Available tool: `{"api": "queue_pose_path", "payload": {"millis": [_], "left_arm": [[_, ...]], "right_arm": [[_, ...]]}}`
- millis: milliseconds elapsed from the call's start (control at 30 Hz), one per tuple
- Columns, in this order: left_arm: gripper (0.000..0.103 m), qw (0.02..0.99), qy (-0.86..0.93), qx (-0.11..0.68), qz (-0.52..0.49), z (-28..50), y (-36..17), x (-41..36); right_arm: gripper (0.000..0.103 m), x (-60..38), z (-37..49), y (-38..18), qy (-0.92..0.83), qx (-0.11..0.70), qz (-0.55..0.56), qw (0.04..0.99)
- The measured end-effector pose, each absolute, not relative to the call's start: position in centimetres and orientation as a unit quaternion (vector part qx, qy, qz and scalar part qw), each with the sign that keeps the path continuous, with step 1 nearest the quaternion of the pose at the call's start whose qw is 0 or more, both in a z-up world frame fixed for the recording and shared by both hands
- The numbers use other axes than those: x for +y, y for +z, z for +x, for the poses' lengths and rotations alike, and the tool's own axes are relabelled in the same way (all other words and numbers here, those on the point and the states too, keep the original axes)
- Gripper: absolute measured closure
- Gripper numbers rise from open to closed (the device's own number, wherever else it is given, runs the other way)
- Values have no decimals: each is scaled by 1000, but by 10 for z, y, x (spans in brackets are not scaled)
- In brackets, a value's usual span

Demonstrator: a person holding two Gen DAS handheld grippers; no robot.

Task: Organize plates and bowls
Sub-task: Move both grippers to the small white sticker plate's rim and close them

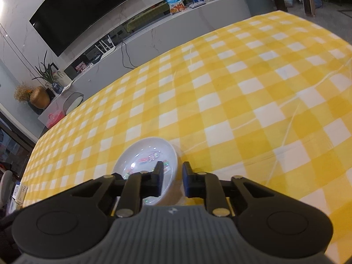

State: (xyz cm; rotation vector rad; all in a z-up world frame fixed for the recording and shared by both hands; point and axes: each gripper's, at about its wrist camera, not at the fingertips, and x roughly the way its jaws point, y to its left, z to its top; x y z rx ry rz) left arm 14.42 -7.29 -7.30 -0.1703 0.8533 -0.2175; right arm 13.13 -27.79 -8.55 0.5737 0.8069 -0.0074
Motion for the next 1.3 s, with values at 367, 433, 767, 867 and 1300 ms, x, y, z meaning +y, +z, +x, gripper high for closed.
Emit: {"api": "queue_pose_path", "payload": {"millis": [367, 433, 767, 867, 1300], "left_arm": [[99, 905, -110, 405, -72, 143, -72, -74], [99, 907, -113, 399, -73, 141, -66, -75], [99, 907, -130, 393, -80, 120, -29, -74], [99, 904, -141, 394, -84, 107, -21, -72], [99, 886, -164, 426, -80, 52, -19, -67]], "right_arm": [[100, -279, 127, -87, -15, 387, 278, 879], [100, -280, 125, -83, -17, 383, 284, 879], [100, -286, 95, -42, -19, 354, 303, 885], [100, -289, 76, -31, -17, 352, 306, 885], [101, -294, 0, -23, -19, 378, 352, 856]]}}
